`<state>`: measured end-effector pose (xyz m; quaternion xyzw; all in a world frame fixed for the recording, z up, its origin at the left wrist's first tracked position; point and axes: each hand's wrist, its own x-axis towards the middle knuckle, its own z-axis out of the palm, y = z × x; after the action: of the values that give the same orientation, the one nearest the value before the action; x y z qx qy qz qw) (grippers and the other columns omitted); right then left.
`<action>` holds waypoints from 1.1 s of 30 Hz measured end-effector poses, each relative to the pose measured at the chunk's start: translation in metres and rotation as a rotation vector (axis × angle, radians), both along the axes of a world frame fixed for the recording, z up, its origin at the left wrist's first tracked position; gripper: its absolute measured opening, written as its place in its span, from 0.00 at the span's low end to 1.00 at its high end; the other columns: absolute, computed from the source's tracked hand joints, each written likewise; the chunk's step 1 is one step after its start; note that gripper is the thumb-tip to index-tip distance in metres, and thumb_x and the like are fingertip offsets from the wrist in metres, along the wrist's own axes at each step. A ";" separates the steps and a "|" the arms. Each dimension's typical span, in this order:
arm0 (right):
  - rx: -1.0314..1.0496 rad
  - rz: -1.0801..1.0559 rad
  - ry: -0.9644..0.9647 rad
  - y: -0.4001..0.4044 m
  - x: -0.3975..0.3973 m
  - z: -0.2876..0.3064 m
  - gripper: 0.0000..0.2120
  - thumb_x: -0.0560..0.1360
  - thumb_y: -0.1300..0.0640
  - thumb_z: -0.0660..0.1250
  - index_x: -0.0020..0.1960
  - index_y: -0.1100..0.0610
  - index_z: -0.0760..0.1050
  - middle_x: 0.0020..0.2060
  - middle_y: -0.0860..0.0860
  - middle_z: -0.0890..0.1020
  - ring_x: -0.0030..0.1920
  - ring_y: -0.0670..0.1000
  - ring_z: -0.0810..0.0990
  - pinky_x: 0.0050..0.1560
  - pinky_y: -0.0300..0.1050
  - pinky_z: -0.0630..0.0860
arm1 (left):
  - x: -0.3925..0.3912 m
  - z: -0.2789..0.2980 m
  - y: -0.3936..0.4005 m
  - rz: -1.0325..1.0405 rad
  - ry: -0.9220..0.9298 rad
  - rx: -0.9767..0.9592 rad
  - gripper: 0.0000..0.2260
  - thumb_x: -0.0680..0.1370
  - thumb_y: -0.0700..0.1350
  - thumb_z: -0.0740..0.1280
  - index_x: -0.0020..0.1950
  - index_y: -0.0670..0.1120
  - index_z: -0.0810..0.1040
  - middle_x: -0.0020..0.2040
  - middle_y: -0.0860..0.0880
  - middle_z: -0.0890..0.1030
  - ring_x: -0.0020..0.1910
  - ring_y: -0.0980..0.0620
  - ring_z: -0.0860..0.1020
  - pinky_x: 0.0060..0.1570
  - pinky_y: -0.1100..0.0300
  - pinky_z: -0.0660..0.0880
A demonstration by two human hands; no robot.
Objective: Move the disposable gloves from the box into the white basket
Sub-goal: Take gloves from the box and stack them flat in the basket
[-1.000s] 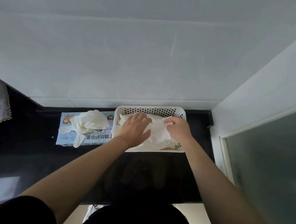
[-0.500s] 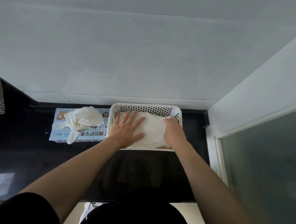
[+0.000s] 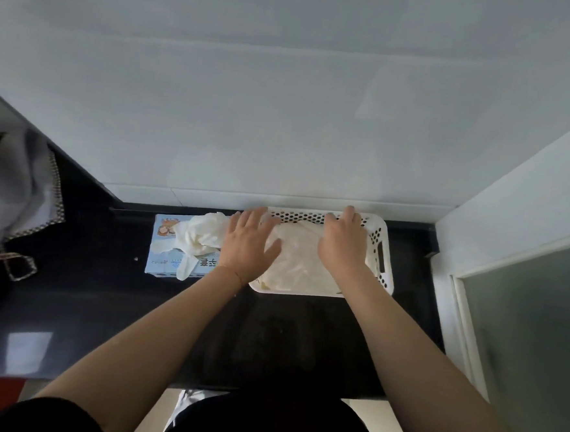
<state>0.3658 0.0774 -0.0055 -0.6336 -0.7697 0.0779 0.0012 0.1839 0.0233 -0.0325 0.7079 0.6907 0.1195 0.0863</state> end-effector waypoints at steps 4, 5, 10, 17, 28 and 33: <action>-0.005 0.132 0.132 -0.006 -0.059 0.006 0.09 0.76 0.64 0.61 0.55 0.61 0.74 0.57 0.59 0.72 0.53 0.58 0.73 0.47 0.47 0.69 | -0.059 0.014 -0.012 0.306 -0.010 -0.027 0.17 0.74 0.47 0.69 0.62 0.47 0.76 0.61 0.45 0.74 0.62 0.43 0.71 0.63 0.48 0.66; -0.014 0.164 0.155 -0.008 -0.071 0.006 0.09 0.76 0.63 0.61 0.55 0.61 0.74 0.56 0.58 0.72 0.53 0.57 0.73 0.47 0.47 0.70 | -0.071 0.017 -0.013 0.336 -0.003 -0.061 0.15 0.74 0.48 0.69 0.61 0.47 0.76 0.59 0.46 0.75 0.60 0.44 0.71 0.61 0.49 0.66; -0.064 0.252 0.254 -0.021 -0.123 0.008 0.05 0.77 0.62 0.61 0.50 0.60 0.75 0.49 0.54 0.74 0.47 0.54 0.74 0.47 0.48 0.74 | -0.119 0.028 -0.011 0.349 -0.004 -0.117 0.10 0.79 0.52 0.65 0.49 0.49 0.83 0.48 0.50 0.81 0.52 0.48 0.77 0.54 0.53 0.67; -0.111 0.161 0.344 -0.019 -0.144 0.021 0.04 0.77 0.61 0.61 0.47 0.57 0.75 0.48 0.52 0.73 0.46 0.53 0.75 0.49 0.48 0.74 | -0.147 0.050 -0.001 0.288 -0.139 0.012 0.14 0.81 0.46 0.62 0.40 0.42 0.81 0.44 0.48 0.81 0.47 0.45 0.76 0.47 0.52 0.74; -0.117 0.097 0.500 -0.006 -0.160 0.047 0.08 0.78 0.60 0.61 0.55 0.57 0.76 0.54 0.54 0.73 0.51 0.54 0.77 0.53 0.51 0.75 | -0.146 0.079 0.009 0.307 -0.391 -0.068 0.07 0.75 0.51 0.72 0.49 0.52 0.79 0.43 0.56 0.78 0.43 0.55 0.77 0.43 0.59 0.75; -0.158 0.098 0.485 -0.014 -0.158 0.045 0.08 0.77 0.60 0.60 0.52 0.56 0.77 0.52 0.52 0.74 0.46 0.53 0.77 0.48 0.48 0.76 | -0.118 0.049 0.008 0.088 -0.050 -0.315 0.18 0.72 0.57 0.72 0.57 0.52 0.76 0.53 0.49 0.73 0.55 0.50 0.72 0.47 0.57 0.71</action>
<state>0.2080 0.0637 0.0394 -0.5565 -0.7682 0.2874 0.1326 0.0662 0.0316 0.0166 0.6515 0.7289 0.0309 0.2080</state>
